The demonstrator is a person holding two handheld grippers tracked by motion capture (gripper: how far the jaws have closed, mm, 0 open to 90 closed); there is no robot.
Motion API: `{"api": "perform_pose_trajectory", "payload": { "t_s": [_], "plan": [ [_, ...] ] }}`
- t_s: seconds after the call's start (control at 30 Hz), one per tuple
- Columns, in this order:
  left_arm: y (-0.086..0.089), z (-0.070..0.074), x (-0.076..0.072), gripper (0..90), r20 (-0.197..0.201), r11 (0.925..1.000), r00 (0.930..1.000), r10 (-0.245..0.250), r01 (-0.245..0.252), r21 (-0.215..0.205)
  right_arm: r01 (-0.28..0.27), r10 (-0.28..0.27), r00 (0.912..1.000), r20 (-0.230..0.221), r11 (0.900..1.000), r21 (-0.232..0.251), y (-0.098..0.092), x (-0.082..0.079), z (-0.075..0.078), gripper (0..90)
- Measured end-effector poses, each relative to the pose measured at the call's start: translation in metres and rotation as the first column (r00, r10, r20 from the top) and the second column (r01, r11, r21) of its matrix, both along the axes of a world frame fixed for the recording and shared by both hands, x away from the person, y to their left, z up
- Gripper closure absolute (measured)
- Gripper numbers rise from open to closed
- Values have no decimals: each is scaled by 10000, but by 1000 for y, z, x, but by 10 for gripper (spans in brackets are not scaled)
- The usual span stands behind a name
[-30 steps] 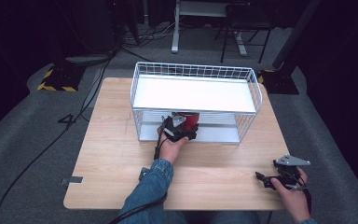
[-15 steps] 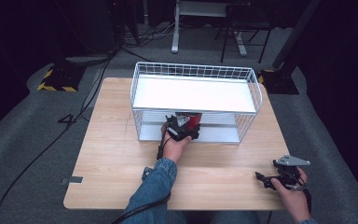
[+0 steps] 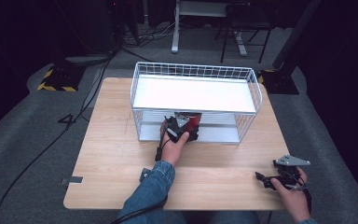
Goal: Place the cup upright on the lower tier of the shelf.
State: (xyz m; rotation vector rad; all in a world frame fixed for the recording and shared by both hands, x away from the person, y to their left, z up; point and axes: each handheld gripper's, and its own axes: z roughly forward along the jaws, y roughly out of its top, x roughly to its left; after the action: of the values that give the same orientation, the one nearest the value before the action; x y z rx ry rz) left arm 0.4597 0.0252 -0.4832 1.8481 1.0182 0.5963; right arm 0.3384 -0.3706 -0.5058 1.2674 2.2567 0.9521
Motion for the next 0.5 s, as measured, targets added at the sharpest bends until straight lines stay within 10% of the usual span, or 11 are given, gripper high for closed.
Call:
{"api": "perform_pose_trajectory", "payload": {
  "t_s": [0.5],
  "plan": [
    [18,15,-31,153,92,9971,9989,-463,468,-598,-93,93,10000,-15,10000,-12,0,0,0,21]
  ]
}}
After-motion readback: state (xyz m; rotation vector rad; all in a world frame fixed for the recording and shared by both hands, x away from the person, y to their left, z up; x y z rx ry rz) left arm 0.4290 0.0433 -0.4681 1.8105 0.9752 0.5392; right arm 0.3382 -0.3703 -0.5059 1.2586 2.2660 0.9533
